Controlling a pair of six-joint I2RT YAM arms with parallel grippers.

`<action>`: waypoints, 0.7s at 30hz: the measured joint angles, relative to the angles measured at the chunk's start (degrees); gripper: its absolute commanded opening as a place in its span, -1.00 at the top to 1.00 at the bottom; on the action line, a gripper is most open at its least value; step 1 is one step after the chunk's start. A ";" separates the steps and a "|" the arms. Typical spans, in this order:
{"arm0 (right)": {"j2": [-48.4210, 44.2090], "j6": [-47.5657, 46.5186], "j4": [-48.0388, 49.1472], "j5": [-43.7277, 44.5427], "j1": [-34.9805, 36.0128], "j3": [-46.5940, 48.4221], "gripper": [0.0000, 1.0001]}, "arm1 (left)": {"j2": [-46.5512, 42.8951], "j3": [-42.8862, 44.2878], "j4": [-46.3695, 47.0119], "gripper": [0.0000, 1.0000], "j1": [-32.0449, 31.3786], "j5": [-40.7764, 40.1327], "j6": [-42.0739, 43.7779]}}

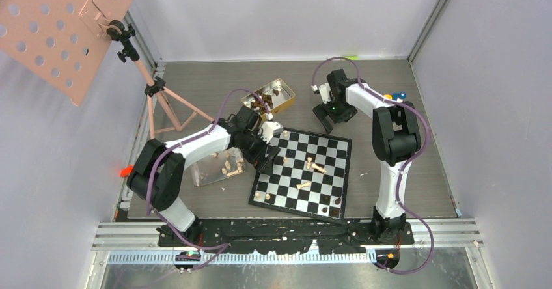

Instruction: Set up the chess pieces on the board

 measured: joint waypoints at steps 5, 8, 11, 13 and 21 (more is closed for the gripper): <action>-1.38 3.06 -0.20 -0.79 -2.45 -0.02 -0.85 | -0.61 0.04 0.48 -0.99 -0.04 -2.23 0.07; -4.13 5.64 -1.40 -4.44 -6.60 -0.02 -0.85 | -2.40 0.04 0.50 -0.99 -0.04 -3.80 0.13; -8.13 8.04 -2.51 -9.35 -11.17 -0.83 -0.85 | -4.90 0.04 0.52 -0.99 -0.04 -4.85 0.33; -11.87 9.31 -3.06 -12.57 -14.38 -3.21 -0.85 | -6.45 0.11 0.61 -0.99 -0.04 -5.35 0.55; -18.14 11.08 -5.27 -21.97 -18.40 -16.02 -0.84 | -7.67 0.20 0.74 -0.99 -0.04 -6.12 1.49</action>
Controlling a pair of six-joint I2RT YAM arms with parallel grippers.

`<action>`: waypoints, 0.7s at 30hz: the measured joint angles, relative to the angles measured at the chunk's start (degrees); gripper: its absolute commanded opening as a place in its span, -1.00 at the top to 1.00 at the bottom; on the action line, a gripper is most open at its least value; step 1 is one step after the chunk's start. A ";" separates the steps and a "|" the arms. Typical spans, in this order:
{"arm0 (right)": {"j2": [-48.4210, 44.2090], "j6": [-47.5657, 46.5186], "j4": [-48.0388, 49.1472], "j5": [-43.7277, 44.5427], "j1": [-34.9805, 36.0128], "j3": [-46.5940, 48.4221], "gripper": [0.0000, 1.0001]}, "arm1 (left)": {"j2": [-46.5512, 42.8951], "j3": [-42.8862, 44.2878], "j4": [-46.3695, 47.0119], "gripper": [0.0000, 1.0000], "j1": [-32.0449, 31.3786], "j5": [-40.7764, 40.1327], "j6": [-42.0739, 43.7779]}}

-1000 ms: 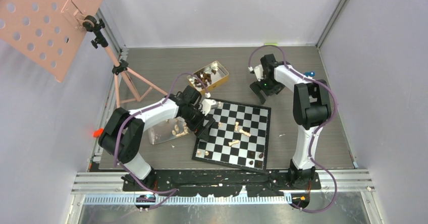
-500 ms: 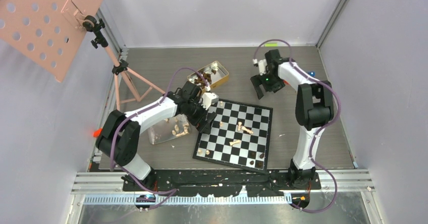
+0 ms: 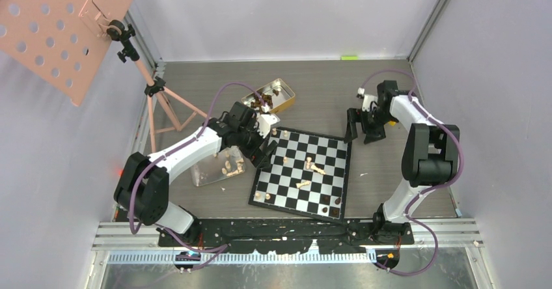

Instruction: Set up the chess pieces on the board

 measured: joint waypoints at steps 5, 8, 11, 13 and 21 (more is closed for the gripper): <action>0.39 -0.02 -1.05 -4.20 -0.11 -5.44 -0.80 | 0.09 0.00 0.22 -0.99 0.00 -0.04 0.11; 1.95 -0.04 -0.90 -6.47 -0.11 -5.68 -0.79 | 0.63 0.00 0.70 -0.99 0.00 -0.11 0.31; 4.13 -0.02 -0.81 -9.49 -0.11 -5.66 -0.75 | 1.90 -0.02 1.16 -0.99 0.00 -0.33 0.57; 5.68 -0.02 -0.92 -11.37 -0.11 -5.46 -0.71 | 2.71 -0.02 1.29 -0.99 0.00 -0.57 0.79; 9.66 0.02 -2.08 -16.72 -0.02 -2.12 -0.56 | 4.20 -0.92 1.38 -0.99 0.00 -1.18 1.57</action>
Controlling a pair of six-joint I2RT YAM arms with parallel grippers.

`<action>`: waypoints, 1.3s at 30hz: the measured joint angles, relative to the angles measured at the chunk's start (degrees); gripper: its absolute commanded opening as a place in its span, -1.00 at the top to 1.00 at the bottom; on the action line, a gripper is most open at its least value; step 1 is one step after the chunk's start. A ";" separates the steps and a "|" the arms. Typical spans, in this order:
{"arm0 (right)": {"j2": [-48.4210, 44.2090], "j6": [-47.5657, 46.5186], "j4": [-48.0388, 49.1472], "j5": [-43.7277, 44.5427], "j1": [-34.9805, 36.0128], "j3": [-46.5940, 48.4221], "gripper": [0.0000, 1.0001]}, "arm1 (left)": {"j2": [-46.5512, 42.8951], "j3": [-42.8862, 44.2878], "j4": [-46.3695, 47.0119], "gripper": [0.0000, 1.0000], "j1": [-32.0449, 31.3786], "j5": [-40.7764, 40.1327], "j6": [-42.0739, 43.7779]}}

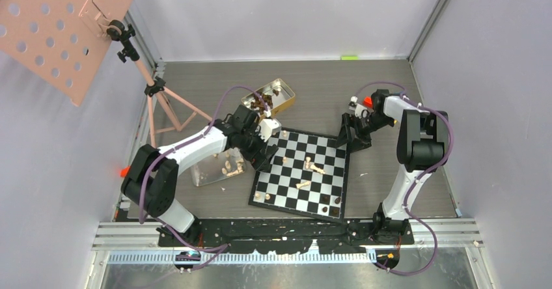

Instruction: Set up the chess pieces on the board

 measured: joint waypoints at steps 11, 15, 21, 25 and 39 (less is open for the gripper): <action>2.62 0.39 -0.94 -0.20 3.67 4.85 -0.56 | -0.09 -1.11 -0.48 -0.99 0.00 0.15 2.03; 4.17 0.42 -0.96 0.59 6.71 6.58 -0.56 | -2.05 -1.97 -1.31 -0.99 0.00 0.13 3.41; 5.57 0.61 -1.07 1.14 8.31 9.55 -0.57 | -6.62 -2.23 -3.41 -0.99 0.00 0.11 4.98; 5.68 0.63 -1.11 1.64 8.33 10.47 -0.61 | -9.62 -2.80 -4.85 -0.99 0.00 0.04 5.99; 0.85 -0.04 -0.87 8.96 5.07 11.47 -0.69 | -19.10 -2.97 -6.12 -0.99 0.00 -7.56 6.40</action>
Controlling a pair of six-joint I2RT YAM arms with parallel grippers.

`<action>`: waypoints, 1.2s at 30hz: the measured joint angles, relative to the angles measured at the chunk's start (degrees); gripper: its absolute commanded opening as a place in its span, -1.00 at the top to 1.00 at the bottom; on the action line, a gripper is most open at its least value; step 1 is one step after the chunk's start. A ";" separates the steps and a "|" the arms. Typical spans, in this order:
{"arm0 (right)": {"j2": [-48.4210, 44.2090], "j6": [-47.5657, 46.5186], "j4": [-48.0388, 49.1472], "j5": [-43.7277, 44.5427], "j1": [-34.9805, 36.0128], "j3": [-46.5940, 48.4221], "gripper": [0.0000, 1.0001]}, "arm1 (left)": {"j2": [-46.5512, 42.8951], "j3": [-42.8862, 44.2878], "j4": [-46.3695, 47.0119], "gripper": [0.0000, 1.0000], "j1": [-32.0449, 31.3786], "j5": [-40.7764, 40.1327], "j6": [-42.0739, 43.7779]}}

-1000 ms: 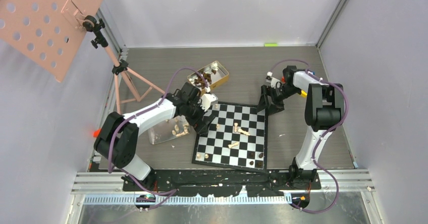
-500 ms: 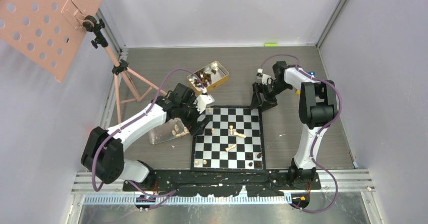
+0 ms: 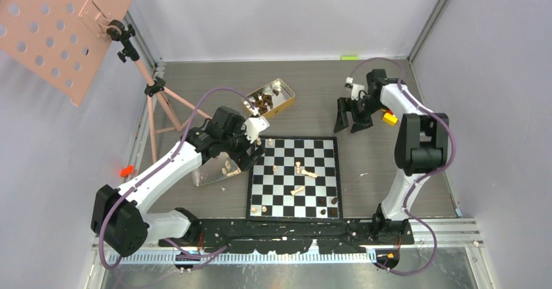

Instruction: Set up the chess pieces on the board

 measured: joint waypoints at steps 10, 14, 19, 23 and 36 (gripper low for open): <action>-22.47 -3.28 2.69 3.43 2.36 -8.07 -0.67 | 0.48 0.79 -7.28 -0.97 3.72 -6.67 2.38; -26.32 -3.91 3.39 4.50 3.89 -12.79 -0.65 | 3.17 2.71 -10.08 -0.84 6.36 -9.05 2.58; -26.53 -4.20 4.37 5.57 3.93 -14.25 -0.64 | 7.23 5.03 -11.54 -0.86 8.33 -10.60 2.54; -26.53 -4.81 4.98 6.73 5.51 -14.25 -0.64 | 7.69 5.31 -11.52 -0.88 8.63 -10.82 2.73; -25.44 -12.04 4.00 7.50 25.81 -18.51 -0.51 | 7.69 6.80 -4.85 -0.90 9.46 -5.99 2.80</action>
